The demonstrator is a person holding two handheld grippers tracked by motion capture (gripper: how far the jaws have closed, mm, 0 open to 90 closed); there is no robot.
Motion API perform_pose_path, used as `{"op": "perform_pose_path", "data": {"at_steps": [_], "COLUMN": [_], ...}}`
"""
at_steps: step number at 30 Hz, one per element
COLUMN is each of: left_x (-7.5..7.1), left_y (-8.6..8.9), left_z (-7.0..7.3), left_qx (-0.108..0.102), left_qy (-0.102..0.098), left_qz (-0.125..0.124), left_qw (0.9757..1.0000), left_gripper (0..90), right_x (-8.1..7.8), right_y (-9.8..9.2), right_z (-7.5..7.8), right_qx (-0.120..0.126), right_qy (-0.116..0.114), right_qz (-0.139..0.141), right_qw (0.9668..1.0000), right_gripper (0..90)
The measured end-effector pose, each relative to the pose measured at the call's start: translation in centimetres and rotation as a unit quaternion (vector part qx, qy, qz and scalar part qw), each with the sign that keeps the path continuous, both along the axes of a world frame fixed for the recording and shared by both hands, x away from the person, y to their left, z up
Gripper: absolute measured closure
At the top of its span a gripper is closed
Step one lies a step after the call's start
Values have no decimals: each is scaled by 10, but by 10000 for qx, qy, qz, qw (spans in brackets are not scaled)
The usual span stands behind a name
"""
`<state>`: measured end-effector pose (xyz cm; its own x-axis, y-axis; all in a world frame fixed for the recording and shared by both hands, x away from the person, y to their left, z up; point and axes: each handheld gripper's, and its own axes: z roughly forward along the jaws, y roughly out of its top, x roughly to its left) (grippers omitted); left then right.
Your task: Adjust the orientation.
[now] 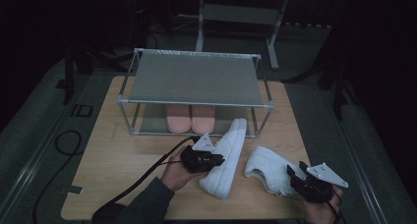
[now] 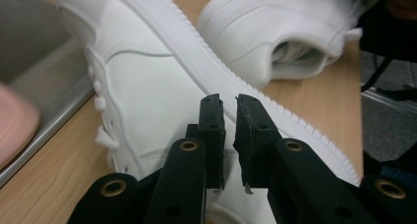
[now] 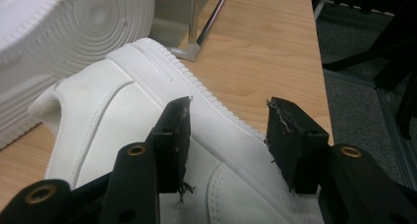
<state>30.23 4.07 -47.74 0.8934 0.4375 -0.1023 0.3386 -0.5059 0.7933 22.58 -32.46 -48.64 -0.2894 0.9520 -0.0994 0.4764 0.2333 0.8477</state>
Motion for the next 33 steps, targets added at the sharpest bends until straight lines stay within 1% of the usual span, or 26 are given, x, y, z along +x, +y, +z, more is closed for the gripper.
{"op": "perform_pose_path", "data": {"at_steps": [3,7,10,12,13,14,16,17,19,22,24,26,29,31,33], "left_x": [2,6,8,10,11,11,12,12,14,16,17,18,17,16,16], "left_y": [14,34,43,45,45,44,43,42,42,38,31,25,16,12,7], "left_z": [-6,-17,-28,-35,-38,-39,-39,-39,-40,-38,-36,-35,-29,-22,-14], "left_qx": [76,107,161,192,166,161,95,117,50,7,76,57,-83,-156,-311], "left_qy": [34,206,373,487,552,574,645,636,739,763,745,735,677,574,541], "left_qz": [212,504,607,632,617,609,562,570,520,451,386,316,210,114,10], "left_qw": [9997,9985,9973,9966,9964,9964,9963,9963,9959,9961,9964,9968,9974,9982,9981], "left_gripper": [813,821,824,824,823,821,810,808,793,782,781,787,791,792,795], "right_x": [0,0,0,0,0,0,0,0,0,0,0,0,0,0,0], "right_y": [0,0,0,0,0,0,0,0,0,0,0,0,0,0,0], "right_z": [0,0,0,0,0,0,0,0,0,0,0,0,0,0,0], "right_qx": [1,2,-1,-6,-7,-10,-7,-2,-9,-9,-14,-18,-13,-15,-8], "right_qy": [5,9,4,4,4,5,5,6,4,3,6,0,5,5,1], "right_qz": [0,-1,-1,-2,-3,-2,-3,-4,0,-2,-3,-1,-4,-2,-2], "right_qw": [10000,10000,10000,10000,10000,10000,10000,10000,10000,10000,10000,10000,10000,10000,10000], "right_gripper": [512,512,512,512,512,512,512,511,512,511,511,512,512,512,511]}}
